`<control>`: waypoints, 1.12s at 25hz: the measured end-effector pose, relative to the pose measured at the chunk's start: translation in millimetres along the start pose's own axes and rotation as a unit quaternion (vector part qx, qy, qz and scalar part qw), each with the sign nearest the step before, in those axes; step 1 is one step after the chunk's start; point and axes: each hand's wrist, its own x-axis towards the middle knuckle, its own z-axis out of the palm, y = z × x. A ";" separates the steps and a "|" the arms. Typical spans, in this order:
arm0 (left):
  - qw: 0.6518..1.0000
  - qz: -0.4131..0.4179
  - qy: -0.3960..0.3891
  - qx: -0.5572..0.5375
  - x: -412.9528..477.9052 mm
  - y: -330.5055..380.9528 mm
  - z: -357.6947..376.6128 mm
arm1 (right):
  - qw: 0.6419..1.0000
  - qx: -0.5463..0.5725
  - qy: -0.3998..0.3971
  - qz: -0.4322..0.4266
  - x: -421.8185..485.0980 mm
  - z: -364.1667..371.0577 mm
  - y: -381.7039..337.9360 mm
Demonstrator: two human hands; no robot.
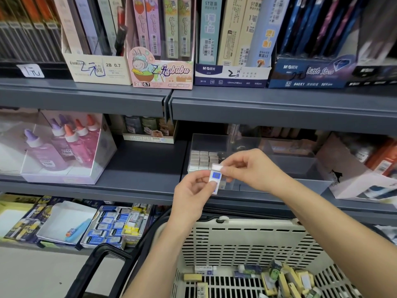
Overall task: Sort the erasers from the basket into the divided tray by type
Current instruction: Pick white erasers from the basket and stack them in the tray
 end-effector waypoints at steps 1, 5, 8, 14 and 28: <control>0.999 0.008 0.027 0.018 0.5 0.9 -1.5 | 1.000 0.006 0.025 0.009 2.4 -4.0 0.2; 0.979 0.038 0.163 0.118 6.1 0.0 -13.7 | 0.980 -0.014 0.182 0.082 29.2 -25.8 9.2; 0.978 -0.012 0.132 0.163 7.6 -6.0 -13.0 | 0.977 -0.123 0.145 0.097 38.6 -20.6 20.2; 0.979 -0.018 0.109 0.174 8.9 -11.8 -9.7 | 0.974 -0.206 0.048 0.079 41.0 5.0 39.6; 0.974 0.013 0.111 0.198 -12.7 -7.3 -2.9 | 0.965 -0.257 0.035 0.031 21.6 3.0 35.2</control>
